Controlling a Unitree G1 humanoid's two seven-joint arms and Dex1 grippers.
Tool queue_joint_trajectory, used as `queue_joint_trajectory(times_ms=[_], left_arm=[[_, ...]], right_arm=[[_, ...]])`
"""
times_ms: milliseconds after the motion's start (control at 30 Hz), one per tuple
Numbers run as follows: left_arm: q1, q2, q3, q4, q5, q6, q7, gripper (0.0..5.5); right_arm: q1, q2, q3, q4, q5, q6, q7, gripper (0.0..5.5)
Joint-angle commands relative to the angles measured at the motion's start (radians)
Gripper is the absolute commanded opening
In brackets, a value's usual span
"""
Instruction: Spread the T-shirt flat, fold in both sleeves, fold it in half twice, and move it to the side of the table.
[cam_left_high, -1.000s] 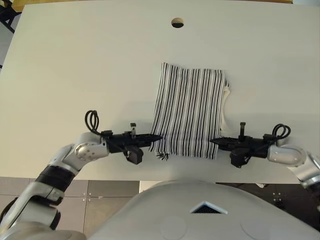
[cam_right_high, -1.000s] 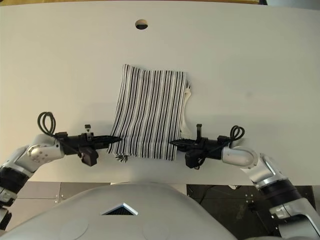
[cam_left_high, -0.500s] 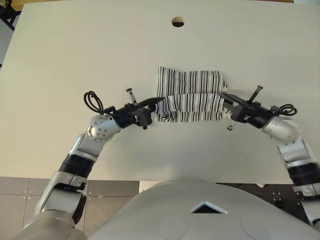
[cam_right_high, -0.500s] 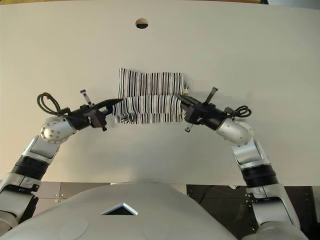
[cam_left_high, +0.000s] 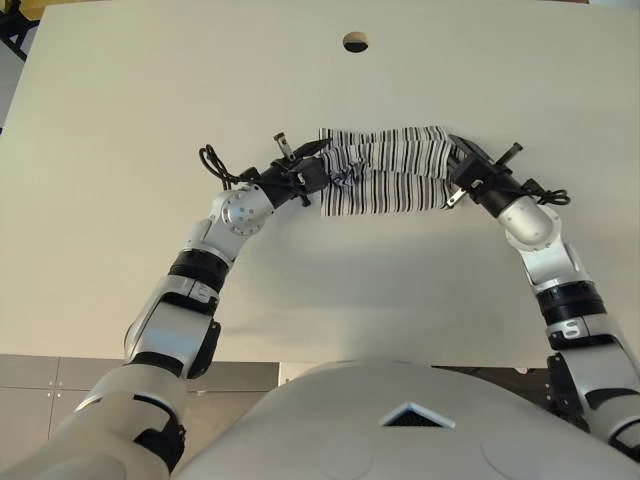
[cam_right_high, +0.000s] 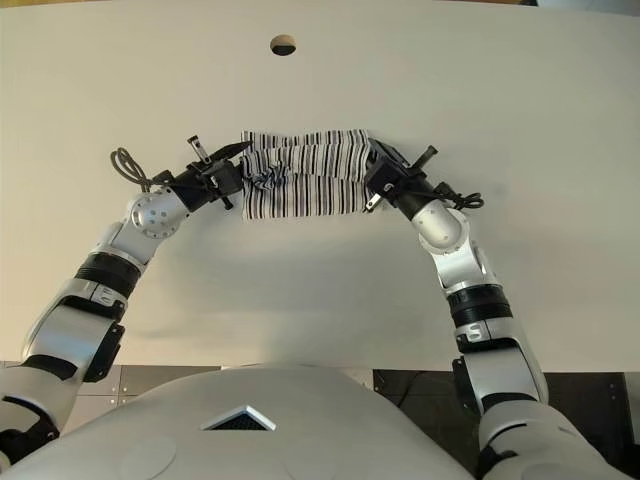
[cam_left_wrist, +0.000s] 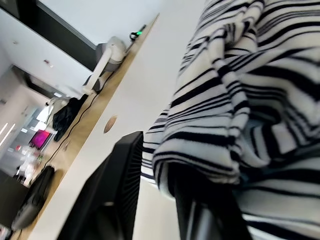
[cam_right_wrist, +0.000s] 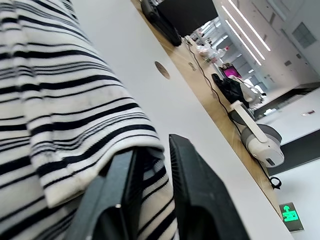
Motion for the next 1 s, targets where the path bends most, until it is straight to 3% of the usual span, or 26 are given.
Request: queue_joint_trajectory(times_ms=[33,333,767,833,1000], left_arm=[[0.003,-0.025,0.037,0.058,-0.018,-0.008,0.058,1.64],[-0.039,-0.058,0.129,0.078,-0.148,-0.025,-0.002,3.02],[-0.107,-0.088,0.247,0.222,-0.239,0.162,-0.023,5.13],[-0.13,-0.089,0.273,0.256,-0.257,0.192,-0.014,5.43],[-0.163,-0.135,0.368,0.276,-0.384,0.263,-0.114,5.48]], right_arm=[[-0.065,0.037,0.016,0.091,-0.006,-0.045,-0.012,1.6],[-0.158,0.059,0.018,0.222,-0.014,-0.088,-0.026,3.14],[-0.219,0.136,-0.206,0.291,0.35,0.129,0.167,5.5],[-0.236,0.141,-0.234,0.301,0.378,0.154,0.175,5.5],[-0.276,0.191,-0.3,0.345,0.465,0.25,0.201,5.5]])
